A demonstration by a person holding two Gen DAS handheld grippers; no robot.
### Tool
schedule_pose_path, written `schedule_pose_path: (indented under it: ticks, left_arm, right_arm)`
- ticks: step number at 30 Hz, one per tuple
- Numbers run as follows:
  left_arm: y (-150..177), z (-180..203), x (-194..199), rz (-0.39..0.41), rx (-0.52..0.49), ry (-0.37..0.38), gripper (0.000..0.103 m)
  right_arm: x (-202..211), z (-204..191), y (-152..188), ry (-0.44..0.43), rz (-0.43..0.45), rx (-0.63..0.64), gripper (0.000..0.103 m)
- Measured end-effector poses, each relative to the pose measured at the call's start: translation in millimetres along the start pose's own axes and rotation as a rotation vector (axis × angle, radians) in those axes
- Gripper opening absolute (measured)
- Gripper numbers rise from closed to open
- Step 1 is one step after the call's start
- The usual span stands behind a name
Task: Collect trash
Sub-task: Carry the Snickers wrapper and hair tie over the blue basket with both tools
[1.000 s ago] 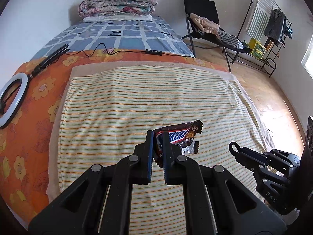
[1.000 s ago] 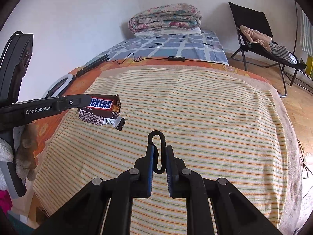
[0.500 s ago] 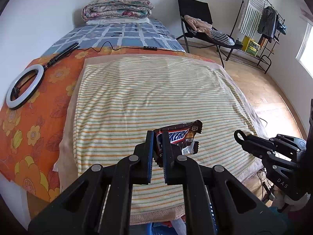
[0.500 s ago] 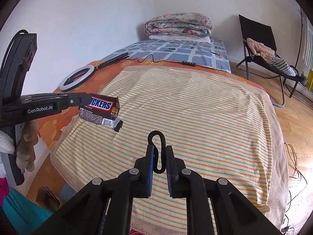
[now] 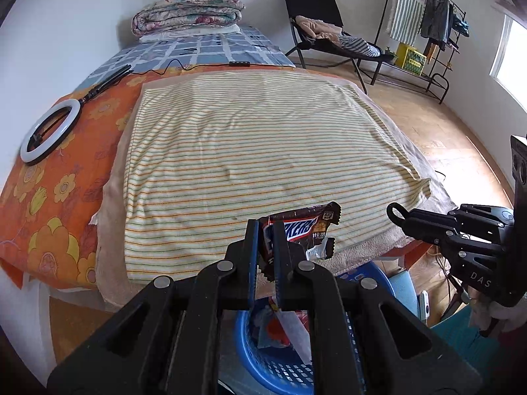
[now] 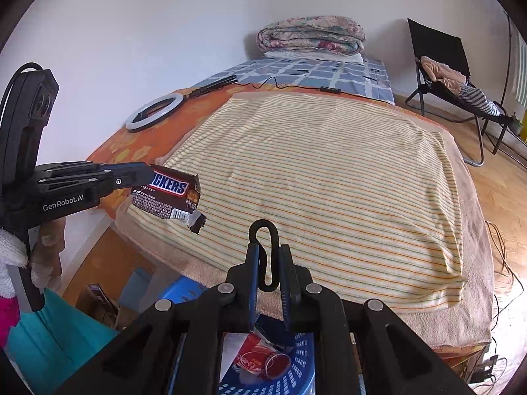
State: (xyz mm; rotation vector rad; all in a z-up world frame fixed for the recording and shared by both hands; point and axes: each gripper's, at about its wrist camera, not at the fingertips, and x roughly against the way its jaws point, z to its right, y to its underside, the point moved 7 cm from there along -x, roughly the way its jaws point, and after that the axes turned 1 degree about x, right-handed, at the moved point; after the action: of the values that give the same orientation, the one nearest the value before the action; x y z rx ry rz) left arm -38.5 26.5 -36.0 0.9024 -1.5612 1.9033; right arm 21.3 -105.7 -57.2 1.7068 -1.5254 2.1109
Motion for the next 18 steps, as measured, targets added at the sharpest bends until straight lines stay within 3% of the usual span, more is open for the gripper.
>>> schedule_pose_path:
  ticks: [18]
  left_arm:
    - [80,17,-23,-0.12,-0.002,0.018,0.006]
  right_arm:
    - [-2,-6,77,-0.026,-0.098,-0.05,0.01]
